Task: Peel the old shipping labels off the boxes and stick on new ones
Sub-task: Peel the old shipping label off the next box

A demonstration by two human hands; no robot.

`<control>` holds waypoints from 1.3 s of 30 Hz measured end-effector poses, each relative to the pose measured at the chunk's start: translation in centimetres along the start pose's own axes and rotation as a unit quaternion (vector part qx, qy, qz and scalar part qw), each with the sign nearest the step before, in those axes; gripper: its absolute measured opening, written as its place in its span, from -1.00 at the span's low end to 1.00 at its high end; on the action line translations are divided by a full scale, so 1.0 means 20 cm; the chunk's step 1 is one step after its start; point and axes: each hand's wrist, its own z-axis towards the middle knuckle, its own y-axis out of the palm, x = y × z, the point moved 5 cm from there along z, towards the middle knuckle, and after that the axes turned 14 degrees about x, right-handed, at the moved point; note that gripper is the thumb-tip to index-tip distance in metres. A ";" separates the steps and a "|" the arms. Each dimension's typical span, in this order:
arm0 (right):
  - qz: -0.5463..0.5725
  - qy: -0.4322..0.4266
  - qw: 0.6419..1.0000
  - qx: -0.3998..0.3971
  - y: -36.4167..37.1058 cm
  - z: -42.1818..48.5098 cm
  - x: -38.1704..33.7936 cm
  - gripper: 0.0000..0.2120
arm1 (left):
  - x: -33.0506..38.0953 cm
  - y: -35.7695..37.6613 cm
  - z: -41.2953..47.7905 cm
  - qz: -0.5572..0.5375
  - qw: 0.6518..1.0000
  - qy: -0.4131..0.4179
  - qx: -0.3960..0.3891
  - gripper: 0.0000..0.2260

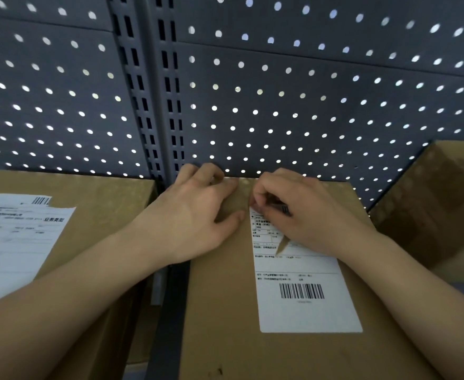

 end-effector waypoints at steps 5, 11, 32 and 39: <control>0.014 0.023 1.000 0.006 -0.01 -0.01 0.00 -0.87 | 0.00 -0.01 -0.01 -0.003 1.000 0.003 -0.027 -0.39; 0.001 0.021 1.000 0.000 -0.01 -0.01 0.00 -0.80 | 0.00 -0.01 0.00 -0.007 0.999 0.000 -0.037 -0.37; -0.021 -0.062 0.998 0.026 0.00 0.00 -0.03 -0.77 | -0.04 -0.01 0.00 -0.028 0.999 0.000 -0.018 -0.30; -0.013 -0.059 0.998 0.014 0.00 0.00 -0.04 -0.78 | -0.04 0.00 0.01 -0.024 1.000 0.001 -0.019 -0.29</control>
